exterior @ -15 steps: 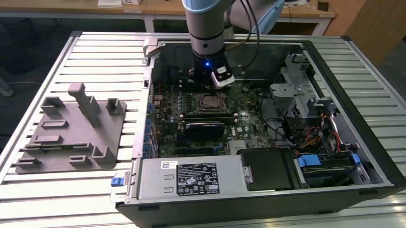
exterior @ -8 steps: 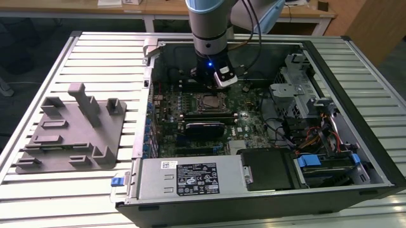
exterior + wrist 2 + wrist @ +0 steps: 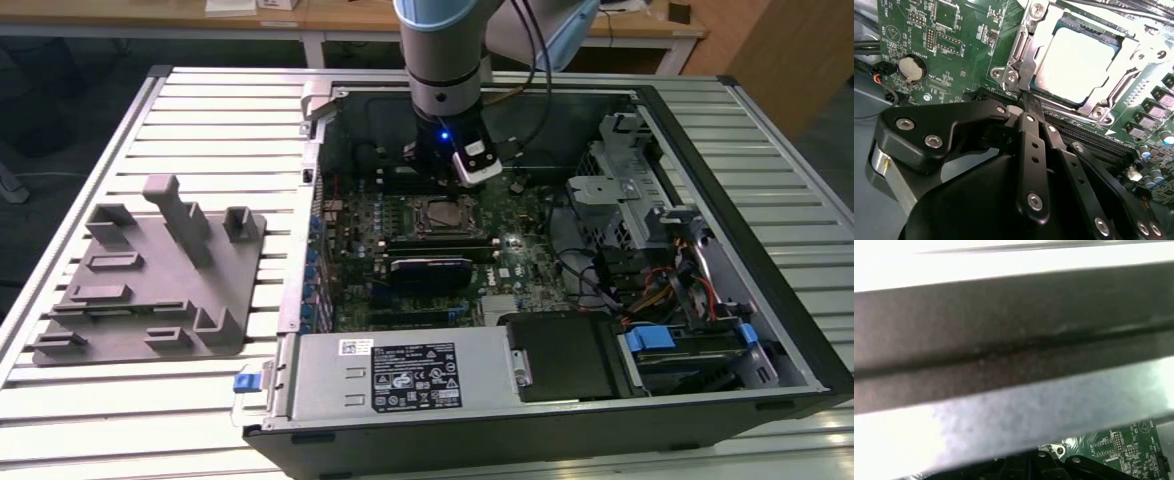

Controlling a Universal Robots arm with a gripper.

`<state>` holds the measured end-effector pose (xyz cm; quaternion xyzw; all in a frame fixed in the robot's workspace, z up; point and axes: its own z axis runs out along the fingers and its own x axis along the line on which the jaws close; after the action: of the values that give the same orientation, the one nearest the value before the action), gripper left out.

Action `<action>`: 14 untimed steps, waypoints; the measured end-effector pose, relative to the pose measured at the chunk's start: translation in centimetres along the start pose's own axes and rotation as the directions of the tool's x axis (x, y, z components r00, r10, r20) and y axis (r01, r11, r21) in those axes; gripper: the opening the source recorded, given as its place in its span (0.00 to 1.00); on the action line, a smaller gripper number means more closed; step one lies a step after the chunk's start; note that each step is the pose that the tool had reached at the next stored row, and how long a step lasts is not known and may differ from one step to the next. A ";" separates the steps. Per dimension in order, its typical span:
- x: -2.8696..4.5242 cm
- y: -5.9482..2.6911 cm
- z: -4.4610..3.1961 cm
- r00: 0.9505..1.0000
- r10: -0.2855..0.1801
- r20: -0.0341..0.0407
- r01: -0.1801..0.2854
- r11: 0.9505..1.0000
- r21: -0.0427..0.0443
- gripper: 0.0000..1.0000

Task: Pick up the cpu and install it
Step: 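Install the first cpu locking lever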

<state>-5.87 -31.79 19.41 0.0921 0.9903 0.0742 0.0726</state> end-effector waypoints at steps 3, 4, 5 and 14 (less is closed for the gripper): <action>0.00 0.01 -0.02 1.000 0.000 0.000 0.000 1.000 -0.001 0.11; -0.01 0.01 -0.04 1.000 0.000 0.000 0.000 1.000 -0.001 0.11; -0.02 0.02 -0.08 1.000 0.000 0.000 0.000 1.000 -0.001 0.11; -0.19 0.22 -1.31 1.000 -0.003 0.004 0.003 1.000 0.020 0.11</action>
<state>-5.85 -31.79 20.75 0.0913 0.9910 0.0641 0.0736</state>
